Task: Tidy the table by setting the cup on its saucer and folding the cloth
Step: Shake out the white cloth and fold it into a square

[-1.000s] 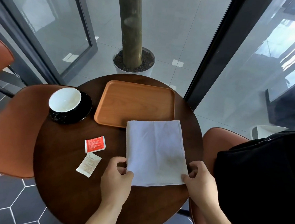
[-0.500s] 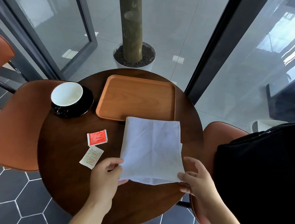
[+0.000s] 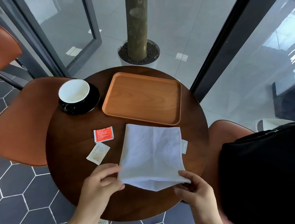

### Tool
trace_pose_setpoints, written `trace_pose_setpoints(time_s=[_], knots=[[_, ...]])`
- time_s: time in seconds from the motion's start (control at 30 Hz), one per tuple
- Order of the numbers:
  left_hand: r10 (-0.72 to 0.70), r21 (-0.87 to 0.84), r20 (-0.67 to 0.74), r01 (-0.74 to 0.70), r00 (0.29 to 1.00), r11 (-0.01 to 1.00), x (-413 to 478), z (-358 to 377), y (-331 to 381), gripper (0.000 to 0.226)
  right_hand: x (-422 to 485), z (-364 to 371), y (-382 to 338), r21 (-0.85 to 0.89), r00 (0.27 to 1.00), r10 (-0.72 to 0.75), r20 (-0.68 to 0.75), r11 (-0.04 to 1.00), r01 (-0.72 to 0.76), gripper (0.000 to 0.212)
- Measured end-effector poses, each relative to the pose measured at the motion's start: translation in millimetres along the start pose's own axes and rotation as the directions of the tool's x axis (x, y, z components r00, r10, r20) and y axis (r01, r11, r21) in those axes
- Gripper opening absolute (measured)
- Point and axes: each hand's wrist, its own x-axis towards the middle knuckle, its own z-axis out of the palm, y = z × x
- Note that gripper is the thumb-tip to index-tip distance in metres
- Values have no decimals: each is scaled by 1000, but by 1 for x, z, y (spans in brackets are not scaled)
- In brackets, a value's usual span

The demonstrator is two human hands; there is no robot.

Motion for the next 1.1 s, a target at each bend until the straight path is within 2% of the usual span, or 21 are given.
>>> trace_pose_setpoints(time_s=[0.13, 0.23, 0.3, 0.4, 0.5, 0.53, 0.57, 0.7, 0.8, 0.9, 1.03, 1.1], knots=[[89, 80, 108, -98, 990, 992, 1, -2, 0, 58, -1, 9, -3, -244, 979, -136, -149, 965, 97, 48], [191, 277, 117, -216, 975, 936, 4, -2, 1, 61, 2, 12, -6, -419, 931, -320, -173, 880, 225, 54], [328, 460, 145, -357, 934, 813, 6, -2, 3, 55, 5, 12, -6, -518, 877, -460, -138, 789, 332, 59], [493, 604, 207, -506, 845, 615, 9, -1, 8, 42, 7, 10, -9, -642, 794, -603, -84, 641, 419, 47], [557, 625, 233, -561, 797, 542, 10, -4, 16, 34, 9, 3, -15, -703, 664, -744, 73, 433, 563, 36], [568, 626, 244, -575, 786, 527, 9, -6, 18, 33, 9, -1, -18, -681, 650, -749, 130, 409, 607, 37], [571, 619, 257, -586, 780, 523, 7, -9, 18, 33, 9, -4, -19, -650, 660, -732, 170, 421, 633, 41], [532, 553, 306, -602, 789, 576, -4, -18, 19, 35, 3, -12, -18, -524, 752, -619, 226, 574, 629, 56], [513, 539, 309, -592, 801, 599, 0, -13, 18, 33, 5, -5, -14, -518, 777, -570, 266, 595, 614, 51], [493, 526, 320, -584, 809, 618, 6, -11, 19, 32, 10, 3, -11, -518, 782, -579, 233, 606, 603, 40], [338, 510, 405, -517, 850, 688, 11, -17, 11, 40, 16, -4, -7, -437, 858, -496, 136, 747, 501, 44], [293, 531, 395, -477, 871, 700, 15, -19, 7, 32, 17, -8, -4, -419, 875, -469, 122, 775, 474, 41]])
